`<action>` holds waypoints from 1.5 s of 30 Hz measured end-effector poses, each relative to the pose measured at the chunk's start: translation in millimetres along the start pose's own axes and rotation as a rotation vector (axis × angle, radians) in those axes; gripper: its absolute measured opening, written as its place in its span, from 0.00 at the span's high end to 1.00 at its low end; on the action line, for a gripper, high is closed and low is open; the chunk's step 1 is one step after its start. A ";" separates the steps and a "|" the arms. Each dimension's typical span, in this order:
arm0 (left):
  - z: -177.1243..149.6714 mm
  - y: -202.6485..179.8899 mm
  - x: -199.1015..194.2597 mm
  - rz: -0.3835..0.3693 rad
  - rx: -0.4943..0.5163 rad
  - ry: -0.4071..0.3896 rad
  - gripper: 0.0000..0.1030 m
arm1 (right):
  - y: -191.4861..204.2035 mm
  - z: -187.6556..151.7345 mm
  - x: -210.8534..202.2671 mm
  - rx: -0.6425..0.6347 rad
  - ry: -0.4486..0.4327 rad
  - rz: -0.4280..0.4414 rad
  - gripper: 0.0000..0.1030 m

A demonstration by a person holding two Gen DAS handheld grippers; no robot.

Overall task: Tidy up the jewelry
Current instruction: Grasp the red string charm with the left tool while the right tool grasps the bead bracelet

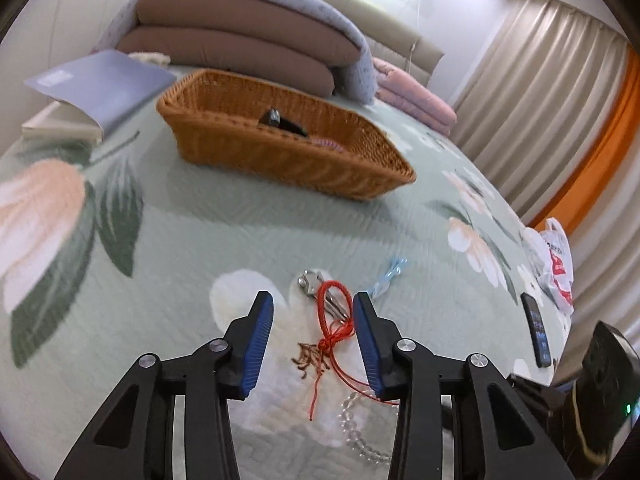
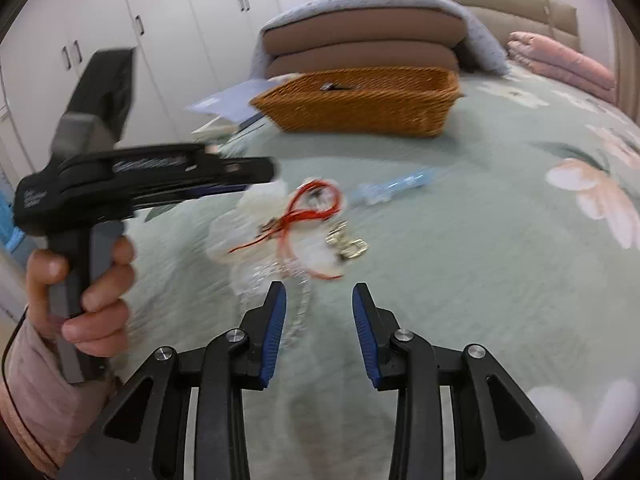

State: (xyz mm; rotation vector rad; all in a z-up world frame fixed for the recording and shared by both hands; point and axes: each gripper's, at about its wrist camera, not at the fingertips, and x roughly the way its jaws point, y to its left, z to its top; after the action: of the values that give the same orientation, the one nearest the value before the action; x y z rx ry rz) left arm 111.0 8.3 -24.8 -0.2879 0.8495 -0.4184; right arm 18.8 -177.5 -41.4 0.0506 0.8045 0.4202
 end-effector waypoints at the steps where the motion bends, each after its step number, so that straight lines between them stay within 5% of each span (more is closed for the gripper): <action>1: -1.4 -1.2 3.8 -0.006 -0.002 0.010 0.59 | 3.6 -1.0 2.1 -0.006 0.001 -0.013 0.63; 13: -2.5 -9.5 38.8 0.027 0.016 0.089 0.69 | 21.8 -7.5 12.8 -0.088 0.016 -0.135 0.66; 21: -3.0 -19.7 48.5 0.107 0.084 0.112 0.87 | 28.5 -8.0 16.4 -0.135 0.017 -0.175 0.88; 27: -4.6 -23.1 47.7 0.123 0.120 0.115 0.95 | 24.6 -8.4 14.3 -0.141 0.017 -0.207 0.92; 45: -4.8 -23.8 3.1 0.013 0.103 -0.001 0.96 | -23.4 2.3 -27.3 0.020 -0.037 -0.201 0.92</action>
State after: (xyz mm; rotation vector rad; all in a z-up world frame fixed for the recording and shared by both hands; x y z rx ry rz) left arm 103.3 -14.5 -20.2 -0.1871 0.8259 -0.4484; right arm 11.8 -209.2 -25.7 -0.0037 0.7694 0.2208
